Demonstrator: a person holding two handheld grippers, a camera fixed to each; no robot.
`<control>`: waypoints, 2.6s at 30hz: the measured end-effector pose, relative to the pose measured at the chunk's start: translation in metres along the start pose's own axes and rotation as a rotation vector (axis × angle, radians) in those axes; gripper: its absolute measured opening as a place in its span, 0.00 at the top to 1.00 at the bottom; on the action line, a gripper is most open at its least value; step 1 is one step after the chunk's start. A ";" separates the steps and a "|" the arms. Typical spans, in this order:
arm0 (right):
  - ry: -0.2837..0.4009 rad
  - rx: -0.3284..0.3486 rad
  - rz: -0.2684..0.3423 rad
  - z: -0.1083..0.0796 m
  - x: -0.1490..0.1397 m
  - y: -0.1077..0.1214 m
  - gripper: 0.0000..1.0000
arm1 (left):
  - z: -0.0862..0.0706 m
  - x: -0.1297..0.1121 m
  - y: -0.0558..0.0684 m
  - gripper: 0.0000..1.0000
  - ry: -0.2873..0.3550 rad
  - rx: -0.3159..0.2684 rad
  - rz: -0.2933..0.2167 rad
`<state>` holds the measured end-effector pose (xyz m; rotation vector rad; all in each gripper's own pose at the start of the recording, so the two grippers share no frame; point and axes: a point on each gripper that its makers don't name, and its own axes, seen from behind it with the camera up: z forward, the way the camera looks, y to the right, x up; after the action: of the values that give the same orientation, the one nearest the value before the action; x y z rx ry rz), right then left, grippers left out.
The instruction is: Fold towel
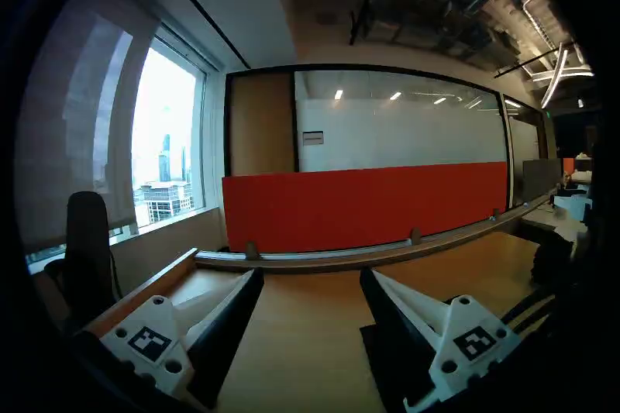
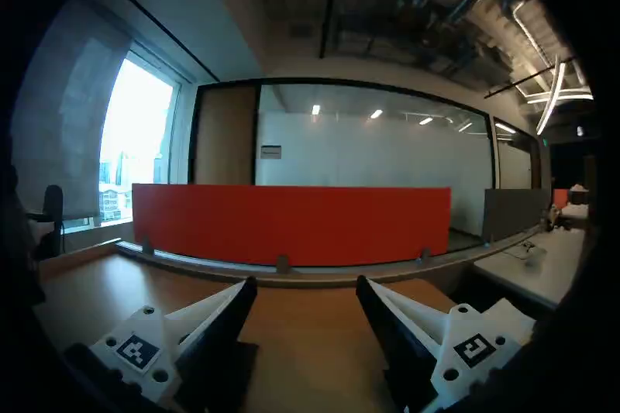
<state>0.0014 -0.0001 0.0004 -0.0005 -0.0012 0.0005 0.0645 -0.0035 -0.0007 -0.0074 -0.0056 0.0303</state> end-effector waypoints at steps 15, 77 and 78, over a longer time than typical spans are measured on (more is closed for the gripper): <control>-0.062 0.044 -0.045 0.003 0.012 -0.012 0.00 | 0.001 0.015 0.006 0.08 -0.065 -0.052 0.017; -0.494 0.545 -0.292 -0.050 -0.132 -0.095 0.00 | -0.039 -0.131 0.108 0.08 -0.444 -0.492 0.185; -0.500 0.547 -0.294 -0.050 -0.137 -0.095 0.00 | -0.039 -0.135 0.109 0.08 -0.451 -0.494 0.186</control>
<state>-0.1350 -0.0955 -0.0500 0.5471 -0.5006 -0.2934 -0.0738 0.1013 -0.0413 -0.4950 -0.4638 0.2152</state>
